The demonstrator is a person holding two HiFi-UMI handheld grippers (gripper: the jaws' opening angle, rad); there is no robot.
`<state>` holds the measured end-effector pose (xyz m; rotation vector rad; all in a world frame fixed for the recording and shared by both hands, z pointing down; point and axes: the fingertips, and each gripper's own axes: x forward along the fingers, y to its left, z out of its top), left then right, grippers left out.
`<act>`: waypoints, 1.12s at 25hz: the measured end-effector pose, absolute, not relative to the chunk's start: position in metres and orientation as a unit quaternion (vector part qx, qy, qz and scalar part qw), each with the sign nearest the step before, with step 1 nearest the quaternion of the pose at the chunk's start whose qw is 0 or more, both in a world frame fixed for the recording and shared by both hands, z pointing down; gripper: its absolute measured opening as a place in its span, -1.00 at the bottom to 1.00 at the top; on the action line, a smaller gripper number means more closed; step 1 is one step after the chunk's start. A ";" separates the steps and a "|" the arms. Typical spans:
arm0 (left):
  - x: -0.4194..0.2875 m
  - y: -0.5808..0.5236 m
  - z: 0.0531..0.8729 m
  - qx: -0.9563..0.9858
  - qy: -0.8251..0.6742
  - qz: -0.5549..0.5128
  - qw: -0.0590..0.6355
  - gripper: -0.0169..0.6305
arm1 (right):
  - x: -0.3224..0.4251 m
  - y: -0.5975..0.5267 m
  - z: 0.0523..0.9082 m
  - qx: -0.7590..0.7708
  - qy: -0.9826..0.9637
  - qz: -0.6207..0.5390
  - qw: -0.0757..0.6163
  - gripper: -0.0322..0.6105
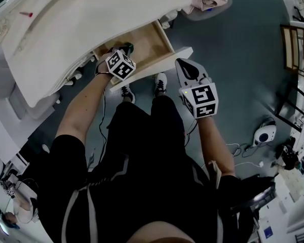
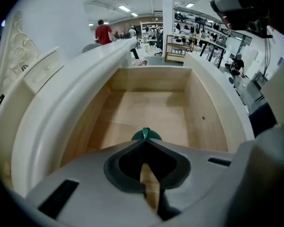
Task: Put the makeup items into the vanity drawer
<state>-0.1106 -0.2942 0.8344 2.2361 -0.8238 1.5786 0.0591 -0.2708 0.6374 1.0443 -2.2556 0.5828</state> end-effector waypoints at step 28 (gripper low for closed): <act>-0.116 -0.288 0.870 0.758 -0.290 0.561 0.163 -0.94 | 0.081 -0.247 0.651 0.397 -0.838 0.235 0.292 -0.88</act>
